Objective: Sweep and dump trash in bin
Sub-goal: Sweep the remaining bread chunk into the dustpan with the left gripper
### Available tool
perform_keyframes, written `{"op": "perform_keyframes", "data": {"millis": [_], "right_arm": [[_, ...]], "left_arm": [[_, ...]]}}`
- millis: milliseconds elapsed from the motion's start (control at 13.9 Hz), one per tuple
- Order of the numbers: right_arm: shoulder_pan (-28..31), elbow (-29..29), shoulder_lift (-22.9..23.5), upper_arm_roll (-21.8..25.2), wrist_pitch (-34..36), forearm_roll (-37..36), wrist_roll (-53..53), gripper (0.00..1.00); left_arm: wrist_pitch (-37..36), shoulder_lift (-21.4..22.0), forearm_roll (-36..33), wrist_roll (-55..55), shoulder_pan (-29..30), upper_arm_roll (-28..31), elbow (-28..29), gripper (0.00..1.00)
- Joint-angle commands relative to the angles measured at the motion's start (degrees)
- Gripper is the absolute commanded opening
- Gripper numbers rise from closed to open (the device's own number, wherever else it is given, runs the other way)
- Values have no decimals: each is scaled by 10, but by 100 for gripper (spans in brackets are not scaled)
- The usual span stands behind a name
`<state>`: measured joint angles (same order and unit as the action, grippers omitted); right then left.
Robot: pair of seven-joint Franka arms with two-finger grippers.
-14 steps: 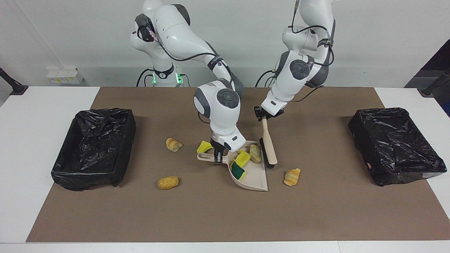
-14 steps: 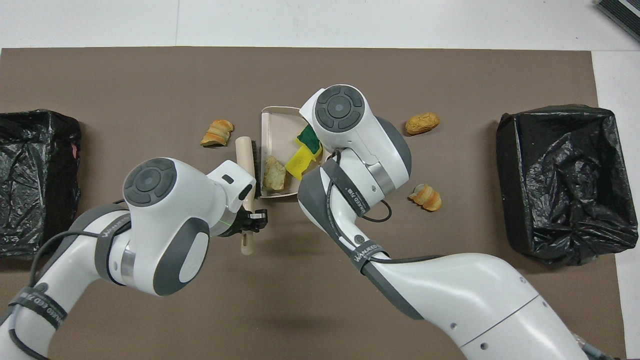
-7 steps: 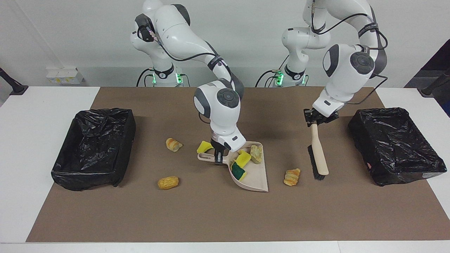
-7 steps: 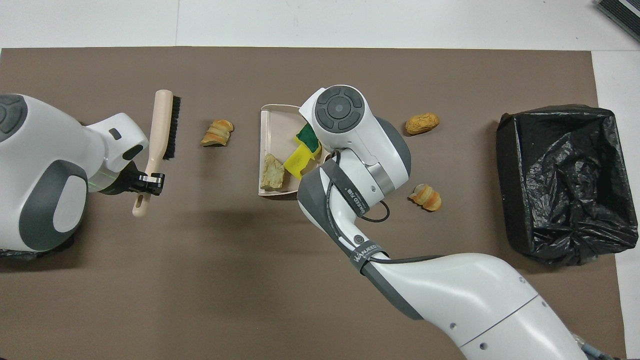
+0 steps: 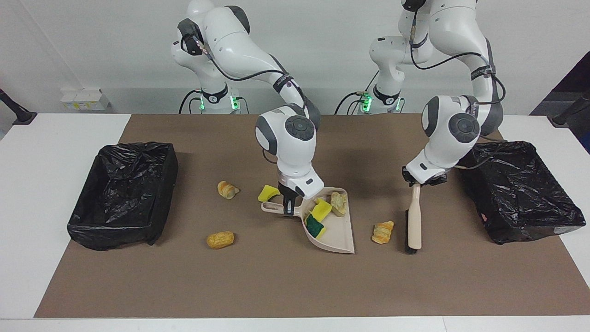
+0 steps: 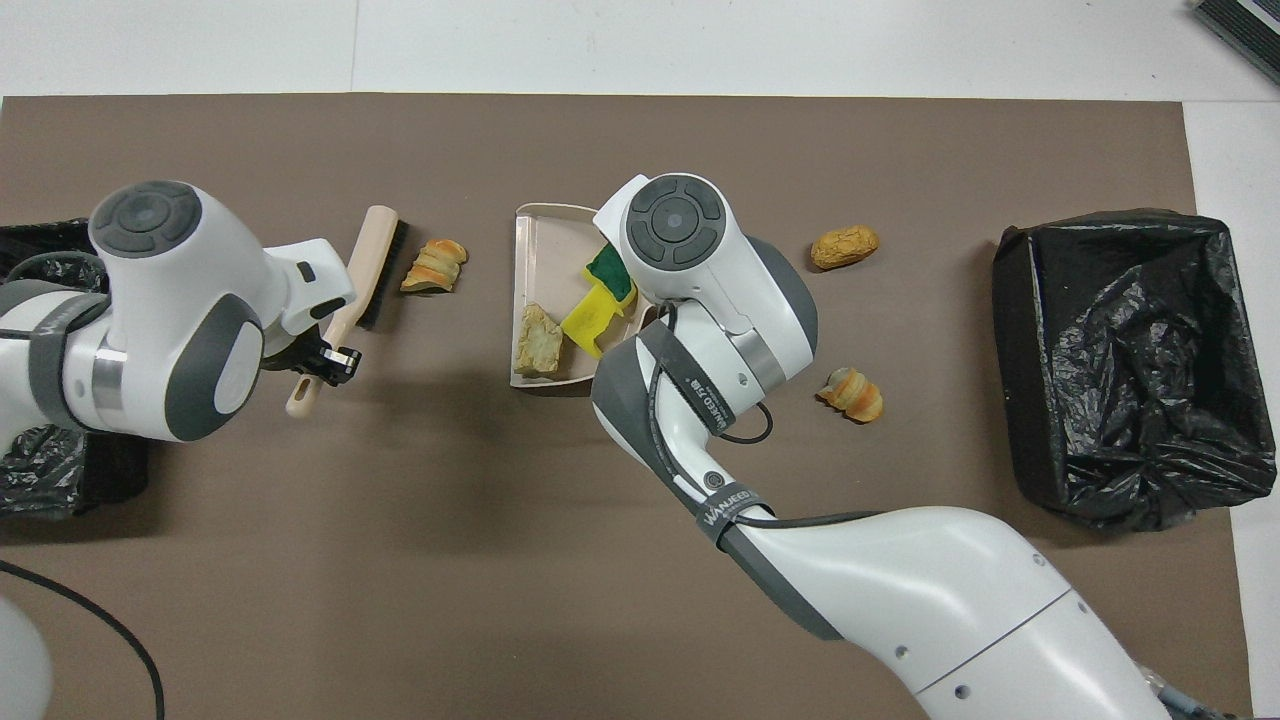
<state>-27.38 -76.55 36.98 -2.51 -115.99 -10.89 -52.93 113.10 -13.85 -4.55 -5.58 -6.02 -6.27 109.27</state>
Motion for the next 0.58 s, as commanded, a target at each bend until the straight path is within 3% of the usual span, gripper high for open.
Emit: {"op": "perform_keyframes", "data": {"millis": [0,505], "right_arm": [[-4,4,2,-5,14,-1,15,0],[-6,-4,2,-5,16,-4,10,0]], "left_arm": [[-5,11,15,0,-36,6,11,0],[-49,51,78,36,-124,5,57,0]]}}
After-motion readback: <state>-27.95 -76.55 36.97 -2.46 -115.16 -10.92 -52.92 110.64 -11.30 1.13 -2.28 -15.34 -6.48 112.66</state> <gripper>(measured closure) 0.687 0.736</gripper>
